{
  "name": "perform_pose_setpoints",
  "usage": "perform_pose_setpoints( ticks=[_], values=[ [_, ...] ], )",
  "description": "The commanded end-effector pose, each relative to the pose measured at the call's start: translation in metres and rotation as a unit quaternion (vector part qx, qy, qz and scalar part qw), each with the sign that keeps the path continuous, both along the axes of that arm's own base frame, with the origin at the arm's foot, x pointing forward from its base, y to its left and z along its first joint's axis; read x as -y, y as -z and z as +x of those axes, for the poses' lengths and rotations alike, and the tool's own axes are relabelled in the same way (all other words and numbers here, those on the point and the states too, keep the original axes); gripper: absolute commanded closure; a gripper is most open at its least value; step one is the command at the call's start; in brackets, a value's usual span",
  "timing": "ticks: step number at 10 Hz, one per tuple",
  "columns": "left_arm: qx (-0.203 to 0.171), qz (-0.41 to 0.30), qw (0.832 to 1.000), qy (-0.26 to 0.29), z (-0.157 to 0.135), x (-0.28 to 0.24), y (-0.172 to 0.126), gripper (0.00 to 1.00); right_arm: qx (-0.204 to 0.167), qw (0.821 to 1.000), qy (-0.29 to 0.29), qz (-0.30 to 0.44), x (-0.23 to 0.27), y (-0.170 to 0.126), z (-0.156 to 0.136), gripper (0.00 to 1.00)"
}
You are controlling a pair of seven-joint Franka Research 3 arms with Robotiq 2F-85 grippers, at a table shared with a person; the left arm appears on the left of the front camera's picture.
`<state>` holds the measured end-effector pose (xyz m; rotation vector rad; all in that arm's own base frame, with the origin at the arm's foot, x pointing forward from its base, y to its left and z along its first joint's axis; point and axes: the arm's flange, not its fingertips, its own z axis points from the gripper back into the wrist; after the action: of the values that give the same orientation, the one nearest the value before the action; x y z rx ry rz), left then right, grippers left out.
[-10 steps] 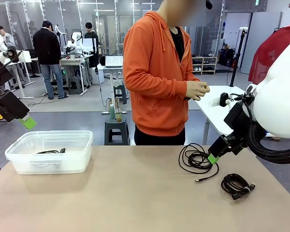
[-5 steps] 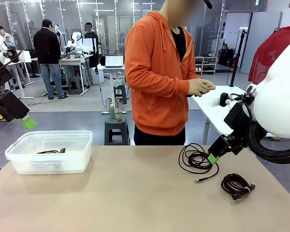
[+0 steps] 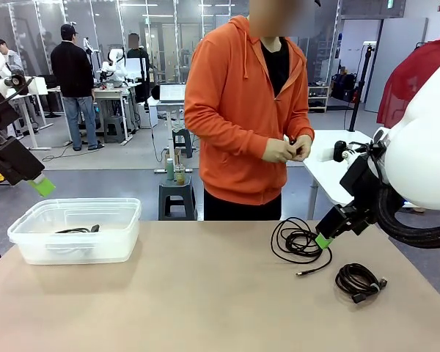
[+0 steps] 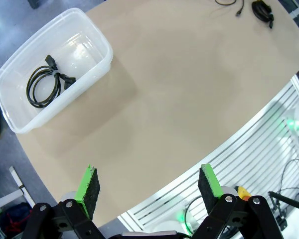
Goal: Organize and store the cables.
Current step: Place the Power Cable into the Organizing box.
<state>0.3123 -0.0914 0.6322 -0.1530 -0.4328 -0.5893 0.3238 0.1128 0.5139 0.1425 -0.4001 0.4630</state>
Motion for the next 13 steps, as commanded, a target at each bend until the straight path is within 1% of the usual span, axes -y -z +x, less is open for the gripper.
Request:
perform_pose_setpoints(
  ticks=[1,13],
  values=[
    [-0.004,0.001,1.000,-0.003,-0.0027,0.0016,-0.0036,0.00,-0.002,1.000,0.005,-0.002,0.0013,0.0007,-0.0006,0.00],
    [-0.004,0.001,1.000,-0.003,-0.0027,0.0016,-0.0036,0.00,-0.002,1.000,0.005,-0.002,0.0013,0.0007,-0.0006,0.00]
  ],
)
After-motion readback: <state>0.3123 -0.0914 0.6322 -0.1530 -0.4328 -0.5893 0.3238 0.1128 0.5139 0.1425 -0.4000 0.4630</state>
